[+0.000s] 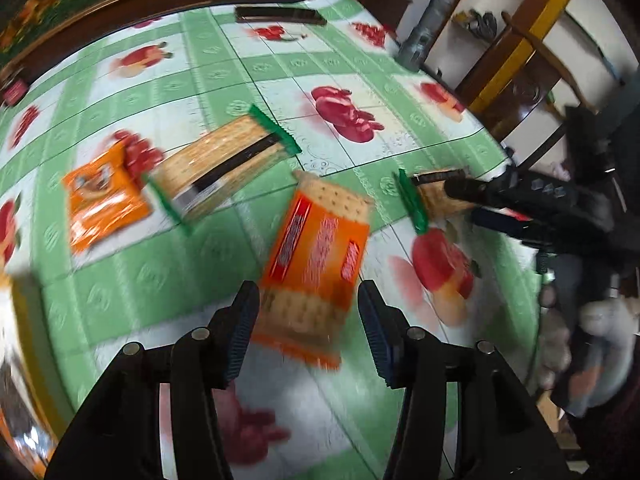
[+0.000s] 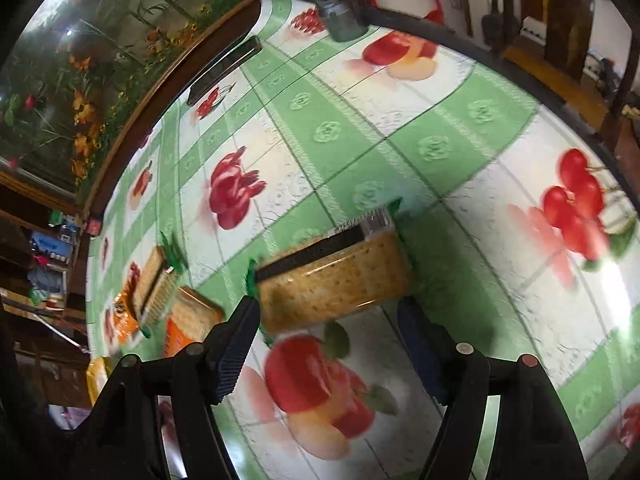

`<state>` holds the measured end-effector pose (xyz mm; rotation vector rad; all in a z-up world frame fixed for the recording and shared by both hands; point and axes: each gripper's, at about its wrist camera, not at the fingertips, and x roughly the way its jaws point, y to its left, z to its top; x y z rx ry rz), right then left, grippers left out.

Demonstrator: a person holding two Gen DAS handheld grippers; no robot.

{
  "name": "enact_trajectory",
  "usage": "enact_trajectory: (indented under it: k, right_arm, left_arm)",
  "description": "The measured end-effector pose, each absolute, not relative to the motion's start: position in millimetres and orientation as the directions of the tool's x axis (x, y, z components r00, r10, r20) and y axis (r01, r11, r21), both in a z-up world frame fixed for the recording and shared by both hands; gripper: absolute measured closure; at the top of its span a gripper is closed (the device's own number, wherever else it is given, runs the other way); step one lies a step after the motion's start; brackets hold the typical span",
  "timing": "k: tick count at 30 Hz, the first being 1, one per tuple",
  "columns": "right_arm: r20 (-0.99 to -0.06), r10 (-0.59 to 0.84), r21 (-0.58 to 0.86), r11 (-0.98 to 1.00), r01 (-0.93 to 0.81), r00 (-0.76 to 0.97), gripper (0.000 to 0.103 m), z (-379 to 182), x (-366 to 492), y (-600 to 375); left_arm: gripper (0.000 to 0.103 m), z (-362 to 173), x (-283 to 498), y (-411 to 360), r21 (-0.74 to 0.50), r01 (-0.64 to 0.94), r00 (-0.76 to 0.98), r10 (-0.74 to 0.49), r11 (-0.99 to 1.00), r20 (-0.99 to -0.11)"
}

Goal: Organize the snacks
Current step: 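Grasp the orange soda cracker pack with left tool while right tool grasps green-edged cracker pack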

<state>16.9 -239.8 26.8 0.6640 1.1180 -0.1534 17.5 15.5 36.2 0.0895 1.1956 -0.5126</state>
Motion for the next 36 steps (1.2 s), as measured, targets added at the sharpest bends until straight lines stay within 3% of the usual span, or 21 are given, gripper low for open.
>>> enact_trajectory:
  k: [2, 6, 9, 13, 15, 16, 17, 18, 20, 22, 36]
  right_arm:
    - [-0.865, 0.22, 0.427, 0.793, 0.434, 0.45, 0.028, 26, 26, -240]
    - [-0.87, 0.211, 0.414, 0.803, 0.429, 0.445, 0.028, 26, 42, -235]
    - [-0.88, 0.178, 0.375, 0.828, 0.416, 0.44, 0.026, 27, 53, -228]
    - [-0.903, 0.09, 0.269, 0.882, 0.388, 0.42, 0.024, 27, 68, -210]
    - [-0.915, 0.032, 0.192, 0.911, 0.364, 0.402, 0.024, 26, 74, -200]
    - [-0.919, 0.006, 0.155, 0.925, 0.348, 0.394, 0.024, 26, 77, -196]
    - [-0.921, -0.029, 0.112, 0.936, 0.334, 0.389, 0.028, 25, 77, -192]
    - [-0.919, -0.05, 0.089, 0.94, 0.329, 0.39, 0.032, 25, 75, -191]
    - [-0.913, -0.057, 0.084, 0.943, 0.323, 0.404, 0.048, 26, 69, -193]
    - [-0.913, -0.037, 0.104, 0.943, 0.317, 0.407, 0.055, 27, 62, -195]
    - [-0.89, 0.153, 0.283, 0.924, 0.258, 0.429, 0.056, 49, 1, -169]
  left_arm:
    - [0.05, 30, 25, 7, -0.167, 0.431, 0.274, -0.305, 0.887, -0.912]
    - [0.028, 23, 34, -3, -0.133, 0.427, 0.283, -0.272, 0.895, -0.92]
    - [0.025, 14, 37, -11, -0.12, 0.432, 0.276, -0.257, 0.894, -0.926]
    - [0.019, 8, 28, -31, 0.004, 0.477, 0.328, -0.174, 0.879, -0.928]
    - [0.02, 9, 26, -32, 0.004, 0.484, 0.33, -0.178, 0.875, -0.927]
    - [0.027, 10, 26, -30, 0.005, 0.478, 0.332, -0.175, 0.879, -0.927]
    - [0.044, 13, 27, -27, -0.003, 0.472, 0.334, -0.182, 0.882, -0.925]
    - [0.05, 16, 28, -21, -0.028, 0.469, 0.326, -0.203, 0.883, -0.923]
    - [0.051, 18, 31, -7, -0.092, 0.441, 0.293, -0.24, 0.893, -0.925]
    - [0.051, 18, 31, 8, -0.122, 0.405, 0.286, -0.253, 0.906, -0.924]
    - [0.051, 54, -8, 94, -0.311, 0.233, 0.329, -0.375, 0.922, -0.867]
